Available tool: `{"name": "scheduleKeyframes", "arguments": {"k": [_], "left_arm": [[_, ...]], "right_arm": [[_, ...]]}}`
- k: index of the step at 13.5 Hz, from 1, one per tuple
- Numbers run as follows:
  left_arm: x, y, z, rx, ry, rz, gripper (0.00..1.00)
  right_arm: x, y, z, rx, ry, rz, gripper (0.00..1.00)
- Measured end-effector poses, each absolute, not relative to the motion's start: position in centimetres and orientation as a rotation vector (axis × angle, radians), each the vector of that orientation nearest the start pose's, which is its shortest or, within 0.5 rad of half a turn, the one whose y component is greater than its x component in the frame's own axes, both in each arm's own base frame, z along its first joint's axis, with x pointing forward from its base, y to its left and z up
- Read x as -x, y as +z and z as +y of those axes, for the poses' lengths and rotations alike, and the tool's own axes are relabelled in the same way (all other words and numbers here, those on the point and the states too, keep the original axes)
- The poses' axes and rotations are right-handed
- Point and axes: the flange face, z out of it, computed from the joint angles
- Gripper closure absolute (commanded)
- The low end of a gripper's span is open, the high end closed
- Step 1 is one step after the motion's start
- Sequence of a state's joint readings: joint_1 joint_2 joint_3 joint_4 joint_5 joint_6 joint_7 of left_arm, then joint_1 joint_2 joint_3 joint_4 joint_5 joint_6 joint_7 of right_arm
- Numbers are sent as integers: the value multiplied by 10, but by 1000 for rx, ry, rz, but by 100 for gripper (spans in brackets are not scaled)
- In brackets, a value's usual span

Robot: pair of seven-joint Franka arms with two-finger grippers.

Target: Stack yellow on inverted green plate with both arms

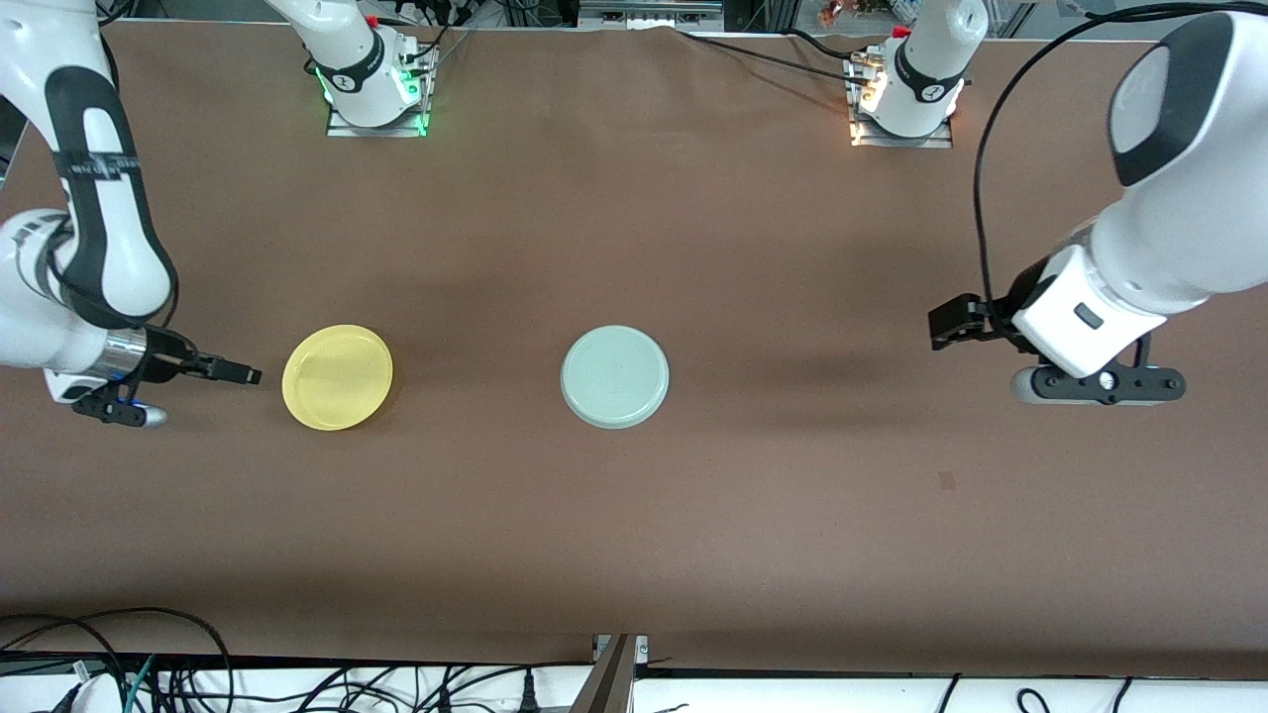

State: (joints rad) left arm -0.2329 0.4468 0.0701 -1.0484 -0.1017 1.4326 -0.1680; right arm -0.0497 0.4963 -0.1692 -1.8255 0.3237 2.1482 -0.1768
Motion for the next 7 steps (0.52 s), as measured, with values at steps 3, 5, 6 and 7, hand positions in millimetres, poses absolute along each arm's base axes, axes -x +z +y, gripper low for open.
{"name": "scheduleKeyframes", "arguments": {"k": [3, 5, 6, 7], "left_arm": [[-654, 584, -96, 3195, 168, 115, 0], [-649, 588, -75, 3174, 205, 139, 0], [-644, 592, -69, 3155, 209, 147, 0], [-637, 597, -66, 3132, 210, 153, 0]], "right_arm": [[-619, 218, -99, 2933, 188, 297, 0], [-620, 204, -85, 2949, 187, 244, 7], [-620, 195, -80, 2955, 190, 224, 26], [-619, 188, -77, 2959, 199, 210, 49]]}}
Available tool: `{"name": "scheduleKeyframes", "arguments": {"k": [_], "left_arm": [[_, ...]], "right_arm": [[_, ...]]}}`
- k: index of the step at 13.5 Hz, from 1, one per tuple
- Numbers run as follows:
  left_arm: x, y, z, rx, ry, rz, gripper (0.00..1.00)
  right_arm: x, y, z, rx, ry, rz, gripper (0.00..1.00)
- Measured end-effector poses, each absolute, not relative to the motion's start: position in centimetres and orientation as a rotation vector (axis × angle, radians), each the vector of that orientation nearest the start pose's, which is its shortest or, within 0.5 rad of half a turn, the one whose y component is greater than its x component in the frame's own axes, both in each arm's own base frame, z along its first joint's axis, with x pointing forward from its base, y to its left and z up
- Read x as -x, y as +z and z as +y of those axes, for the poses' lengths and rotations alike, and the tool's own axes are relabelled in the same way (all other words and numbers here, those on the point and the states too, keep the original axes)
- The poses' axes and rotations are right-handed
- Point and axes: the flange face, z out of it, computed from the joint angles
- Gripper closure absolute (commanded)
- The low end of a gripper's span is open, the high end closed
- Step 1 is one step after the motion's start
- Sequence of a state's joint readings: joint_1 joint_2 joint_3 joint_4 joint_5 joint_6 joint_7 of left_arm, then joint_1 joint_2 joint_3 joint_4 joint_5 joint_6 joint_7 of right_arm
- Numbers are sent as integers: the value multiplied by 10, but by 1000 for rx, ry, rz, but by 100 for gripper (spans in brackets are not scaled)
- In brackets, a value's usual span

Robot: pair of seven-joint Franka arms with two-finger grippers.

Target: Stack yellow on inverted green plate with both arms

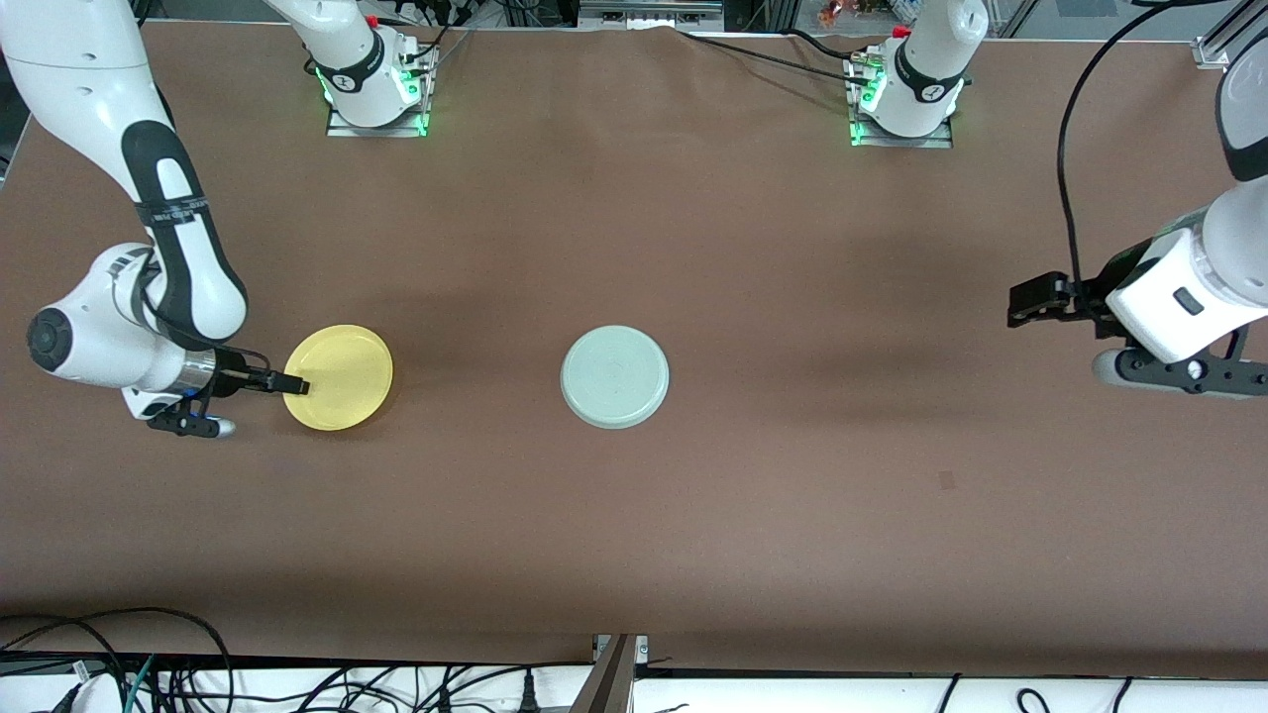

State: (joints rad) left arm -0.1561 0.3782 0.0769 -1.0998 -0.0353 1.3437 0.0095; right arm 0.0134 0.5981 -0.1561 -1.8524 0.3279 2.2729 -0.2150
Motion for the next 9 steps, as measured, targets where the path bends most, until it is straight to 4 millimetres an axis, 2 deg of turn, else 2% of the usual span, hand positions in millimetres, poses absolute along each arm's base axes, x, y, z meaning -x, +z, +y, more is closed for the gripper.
{"name": "scheduleKeyframes", "arguments": {"k": [2, 3, 6, 9], "left_arm": [[-618, 607, -62, 3070, 213, 158, 0], [-608, 610, -60, 3043, 213, 160, 0], [-587, 608, -50, 3000, 130, 173, 0], [-567, 586, -37, 3002, 57, 199, 0]], "right_arm": [[-618, 180, -77, 2962, 211, 175, 87], [-617, 180, -79, 2962, 211, 171, 100], [-616, 180, -81, 2961, 218, 176, 100], [-614, 180, -84, 2950, 246, 183, 100]]}}
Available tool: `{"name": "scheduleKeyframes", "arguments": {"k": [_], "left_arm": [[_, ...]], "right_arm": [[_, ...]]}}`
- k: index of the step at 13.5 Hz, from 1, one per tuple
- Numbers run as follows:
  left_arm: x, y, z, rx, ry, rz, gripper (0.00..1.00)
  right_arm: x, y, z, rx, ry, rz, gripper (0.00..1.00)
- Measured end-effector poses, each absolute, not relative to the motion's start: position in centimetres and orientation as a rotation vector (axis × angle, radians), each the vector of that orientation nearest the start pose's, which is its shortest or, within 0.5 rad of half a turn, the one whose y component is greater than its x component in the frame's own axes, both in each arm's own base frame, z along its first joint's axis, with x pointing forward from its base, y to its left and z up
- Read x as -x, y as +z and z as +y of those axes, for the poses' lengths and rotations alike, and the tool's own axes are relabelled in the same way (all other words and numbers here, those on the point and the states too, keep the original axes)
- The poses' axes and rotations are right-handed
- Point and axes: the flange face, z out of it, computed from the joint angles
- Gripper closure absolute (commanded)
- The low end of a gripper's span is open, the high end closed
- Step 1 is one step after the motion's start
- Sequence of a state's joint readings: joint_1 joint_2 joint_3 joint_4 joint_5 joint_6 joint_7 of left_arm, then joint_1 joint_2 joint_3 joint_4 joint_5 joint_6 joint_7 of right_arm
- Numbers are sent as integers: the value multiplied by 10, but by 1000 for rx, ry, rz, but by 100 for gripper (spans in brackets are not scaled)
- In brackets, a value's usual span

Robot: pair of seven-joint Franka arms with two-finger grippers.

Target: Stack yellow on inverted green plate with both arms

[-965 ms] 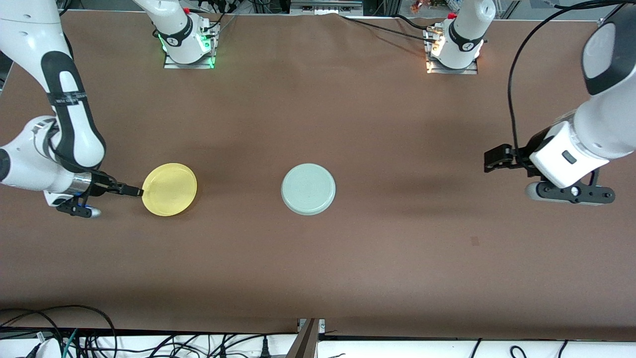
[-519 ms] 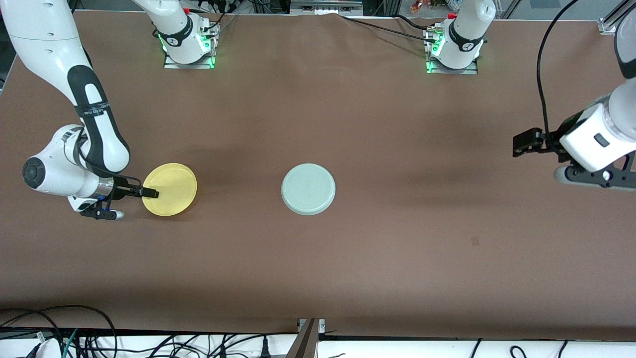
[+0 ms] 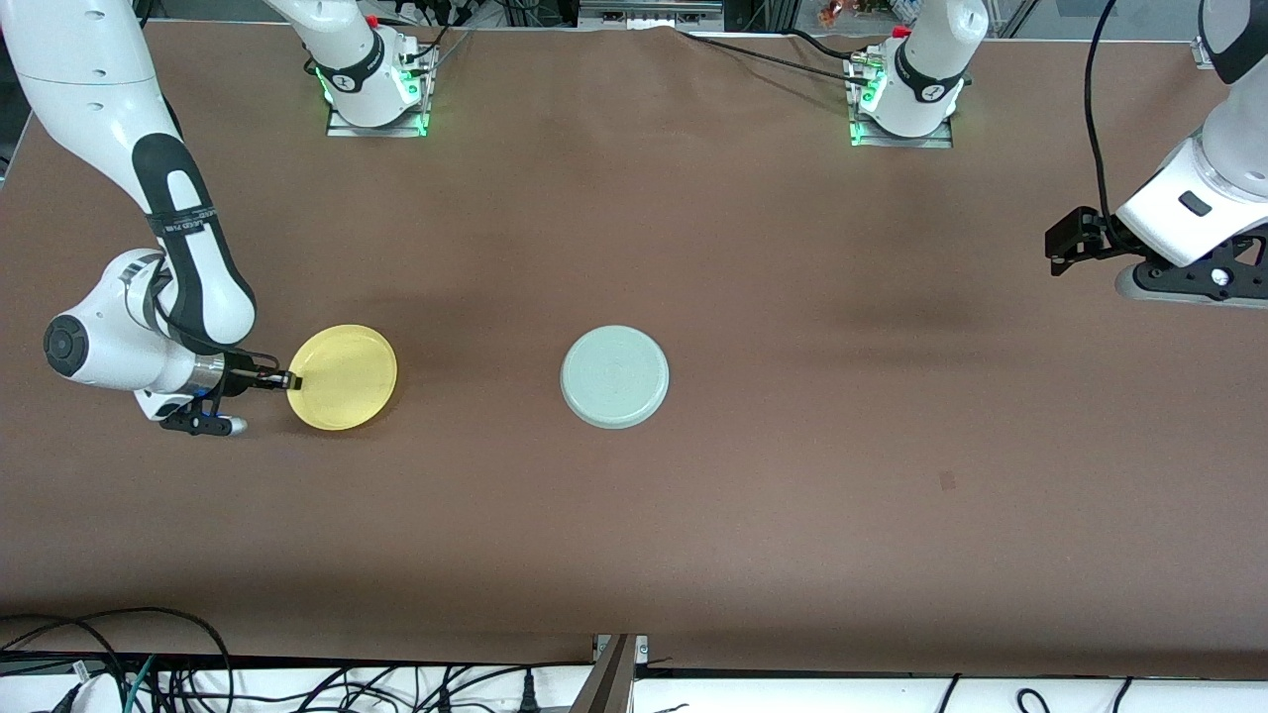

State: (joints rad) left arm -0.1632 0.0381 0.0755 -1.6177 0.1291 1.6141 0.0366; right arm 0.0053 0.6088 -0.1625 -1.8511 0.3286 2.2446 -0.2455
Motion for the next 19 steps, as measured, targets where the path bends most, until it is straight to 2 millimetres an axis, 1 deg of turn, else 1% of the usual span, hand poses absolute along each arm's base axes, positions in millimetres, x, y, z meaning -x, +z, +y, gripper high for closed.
{"name": "scheduleKeyframes", "arguments": {"k": [2, 3, 5, 6, 7, 8, 9, 10, 12, 14, 16, 17, 19], "left_arm": [[-556, 570, -24, 3008, 14, 214, 0], [-551, 563, -15, 3019, 5, 201, 0], [-543, 553, 4, 3051, 4, 184, 0], [-541, 552, 11, 3056, 4, 179, 0], [-540, 554, 14, 3057, -2, 179, 0], [-540, 556, 15, 3058, -12, 180, 0], [-540, 558, 14, 3058, -21, 184, 0], [-539, 559, 13, 3059, -27, 186, 0], [-539, 559, 12, 3060, -30, 189, 0], [-540, 560, 12, 3061, -36, 190, 0], [-541, 563, 11, 3064, -53, 189, 0], [-542, 566, 11, 3066, -64, 189, 0], [-544, 571, 10, 3081, -80, 184, 0]], "right_arm": [[-616, 192, -77, 2928, 284, 180, 100], [-620, 204, -65, 2914, 298, 184, 100], [-631, 237, -23, 2899, 305, 171, 100], [-634, 254, 1, 2898, 289, 144, 100], [-636, 268, 23, 2896, 277, 125, 100], [-636, 276, 43, 2888, 287, 126, 100], [-633, 280, 65, 2868, 307, 142, 100], [-631, 281, 91, 2846, 324, 163, 100], [-623, 285, 152, 2820, 344, 201, 100], [-614, 288, 212, 2805, 315, 223, 100], [-602, 280, 265, 2798, 267, 244, 100], [-596, 272, 287, 2799, 247, 252, 100], [-586, 256, 316, 2803, 215, 248, 100]]}}
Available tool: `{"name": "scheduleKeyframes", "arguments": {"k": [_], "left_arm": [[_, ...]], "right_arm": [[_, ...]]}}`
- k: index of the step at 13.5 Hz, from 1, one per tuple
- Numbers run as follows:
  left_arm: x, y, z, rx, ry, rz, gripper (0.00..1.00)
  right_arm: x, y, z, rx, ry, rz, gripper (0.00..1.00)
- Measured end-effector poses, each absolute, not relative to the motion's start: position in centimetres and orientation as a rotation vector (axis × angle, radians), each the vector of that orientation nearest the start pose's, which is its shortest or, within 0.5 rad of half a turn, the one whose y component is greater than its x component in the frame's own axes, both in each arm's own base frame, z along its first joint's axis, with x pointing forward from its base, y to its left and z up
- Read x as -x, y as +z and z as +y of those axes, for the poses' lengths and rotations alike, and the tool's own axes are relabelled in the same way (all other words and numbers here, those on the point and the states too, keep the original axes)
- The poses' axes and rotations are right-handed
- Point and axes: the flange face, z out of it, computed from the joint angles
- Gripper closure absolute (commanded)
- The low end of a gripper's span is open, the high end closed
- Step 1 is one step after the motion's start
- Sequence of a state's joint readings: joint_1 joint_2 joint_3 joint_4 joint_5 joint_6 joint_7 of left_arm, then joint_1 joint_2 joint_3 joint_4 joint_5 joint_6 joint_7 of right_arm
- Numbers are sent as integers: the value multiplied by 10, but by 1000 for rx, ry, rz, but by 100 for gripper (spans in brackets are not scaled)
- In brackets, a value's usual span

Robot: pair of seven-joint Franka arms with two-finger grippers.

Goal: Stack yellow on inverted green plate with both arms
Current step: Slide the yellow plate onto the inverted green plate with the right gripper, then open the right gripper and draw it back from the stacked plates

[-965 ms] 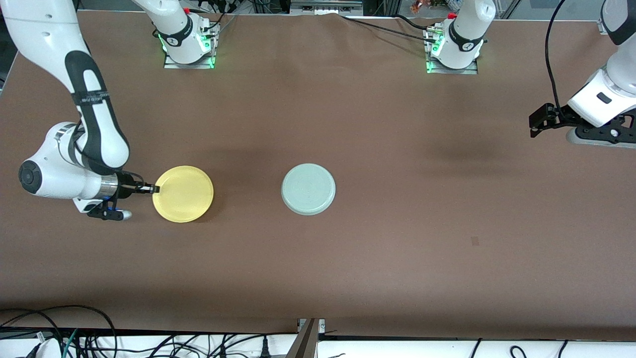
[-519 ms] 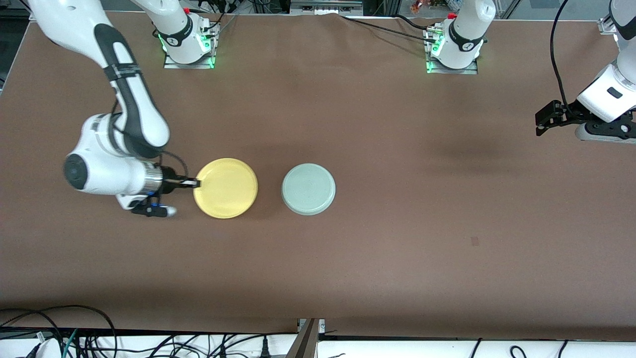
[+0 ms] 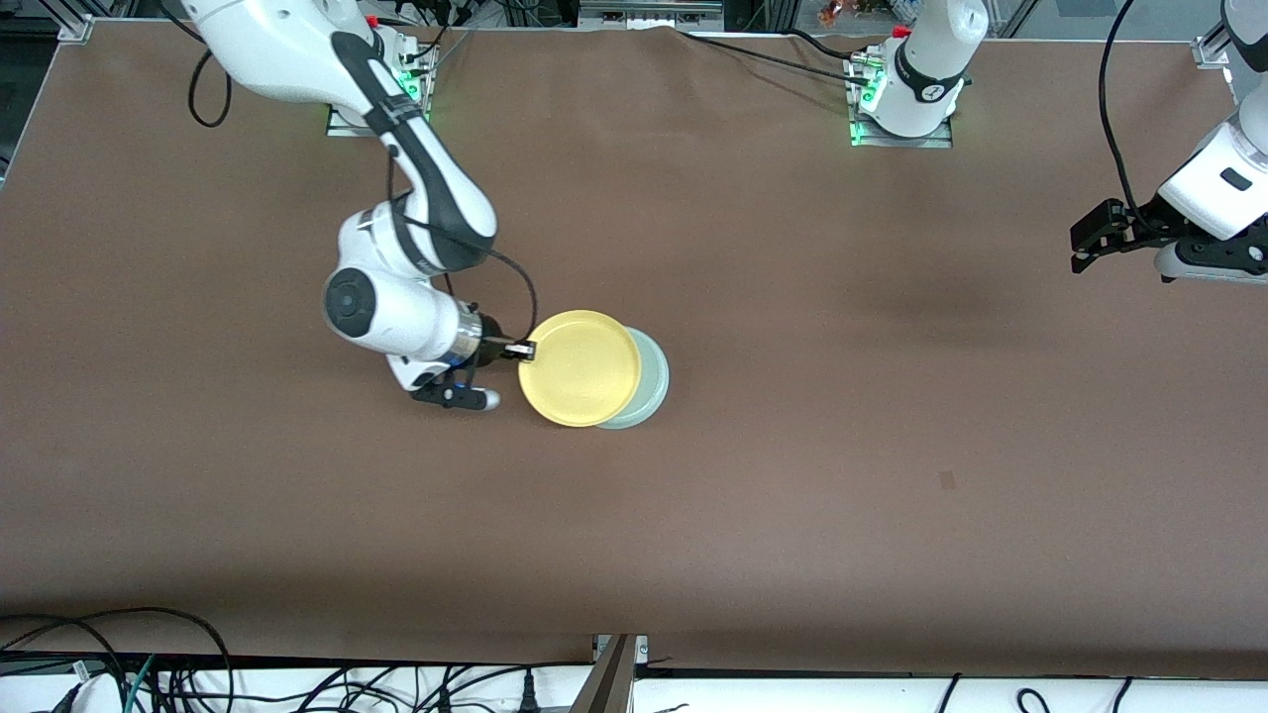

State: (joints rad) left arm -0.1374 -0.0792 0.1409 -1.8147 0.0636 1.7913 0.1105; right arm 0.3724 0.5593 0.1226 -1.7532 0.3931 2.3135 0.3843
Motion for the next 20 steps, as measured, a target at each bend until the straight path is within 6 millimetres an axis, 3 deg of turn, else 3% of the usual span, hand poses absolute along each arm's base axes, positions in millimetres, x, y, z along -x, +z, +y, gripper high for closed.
{"name": "scheduleKeyframes", "arguments": {"k": [3, 6, 9, 12, 13, 14, 18, 20], "left_arm": [[-546, 574, 9, 3087, -92, 182, 0], [-547, 574, 14, 3113, -78, 151, 0], [-543, 573, 37, 3145, -32, 73, 0], [-543, 578, 40, 3147, -42, 24, 0], [-544, 583, 41, 3146, -59, 10, 0], [-545, 589, 41, 3145, -76, -5, 0], [-545, 593, 56, 3143, -80, -86, 0], [-548, 587, 63, 3141, -64, -108, 0]], "right_arm": [[-578, 236, 335, 2810, 204, 228, 100], [-577, 227, 335, 2814, 210, 232, 100], [-578, 216, 334, 2815, 197, 236, 100], [-578, 213, 336, 2816, 189, 222, 100], [-578, 214, 336, 2815, 186, 216, 76], [-579, 216, 337, 2814, 182, 210, 3], [-574, 228, 364, 2806, 151, 136, 0], [-581, 245, 365, 2804, 104, 128, 0]]}}
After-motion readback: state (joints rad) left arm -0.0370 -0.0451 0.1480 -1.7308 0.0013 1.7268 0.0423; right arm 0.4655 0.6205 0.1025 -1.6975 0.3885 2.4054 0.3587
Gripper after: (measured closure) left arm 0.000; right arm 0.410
